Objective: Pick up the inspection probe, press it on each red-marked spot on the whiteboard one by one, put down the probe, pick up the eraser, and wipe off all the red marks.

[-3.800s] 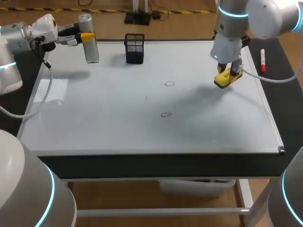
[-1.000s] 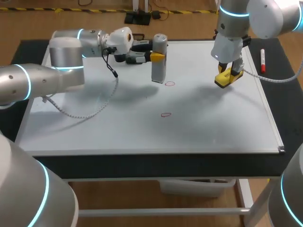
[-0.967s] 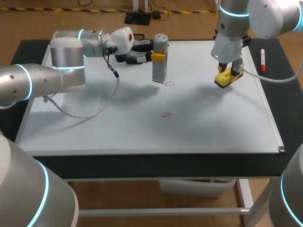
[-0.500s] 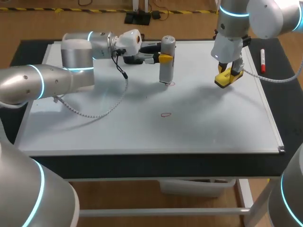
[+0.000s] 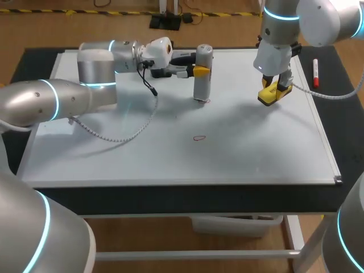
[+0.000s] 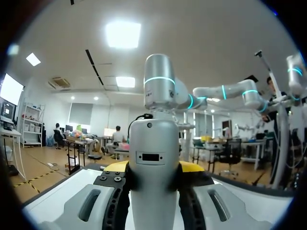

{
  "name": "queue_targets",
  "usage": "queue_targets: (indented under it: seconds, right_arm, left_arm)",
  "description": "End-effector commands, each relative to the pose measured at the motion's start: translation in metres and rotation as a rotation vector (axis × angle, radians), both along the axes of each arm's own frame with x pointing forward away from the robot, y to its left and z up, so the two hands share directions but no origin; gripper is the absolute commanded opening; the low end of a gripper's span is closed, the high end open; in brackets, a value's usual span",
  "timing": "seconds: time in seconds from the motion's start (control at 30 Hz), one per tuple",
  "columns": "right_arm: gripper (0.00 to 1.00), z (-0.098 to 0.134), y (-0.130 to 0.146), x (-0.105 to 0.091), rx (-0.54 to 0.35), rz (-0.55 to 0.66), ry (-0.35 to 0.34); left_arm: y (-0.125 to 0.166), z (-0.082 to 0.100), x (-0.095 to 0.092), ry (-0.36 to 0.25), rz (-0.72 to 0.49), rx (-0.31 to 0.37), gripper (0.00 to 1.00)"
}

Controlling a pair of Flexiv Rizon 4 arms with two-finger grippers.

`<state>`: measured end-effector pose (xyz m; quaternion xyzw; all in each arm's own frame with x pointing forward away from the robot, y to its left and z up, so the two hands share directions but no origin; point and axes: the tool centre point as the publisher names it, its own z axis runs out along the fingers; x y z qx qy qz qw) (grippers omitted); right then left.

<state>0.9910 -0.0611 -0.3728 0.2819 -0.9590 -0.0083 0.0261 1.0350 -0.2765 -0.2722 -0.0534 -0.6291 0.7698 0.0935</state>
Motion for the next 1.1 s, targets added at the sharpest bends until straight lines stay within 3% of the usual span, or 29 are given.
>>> queue_targets:
  seconds: [0.03,0.67,1.1]
  right_arm:
    - [0.00,0.001,0.000,0.001,-0.004,0.002,0.003]
    - [0.00,0.001,0.000,0.001,-0.004,0.002,0.003]
    - [0.00,0.001,0.000,0.001,-0.004,0.002,0.003]
  left_arm:
    - [-0.003,-0.003,0.004,0.000,-0.009,-0.006,0.00]
    - [-0.002,-0.012,0.003,-0.013,-0.019,0.026,0.00]
    - [-0.002,-0.015,0.004,-0.041,-0.027,0.095,0.00]
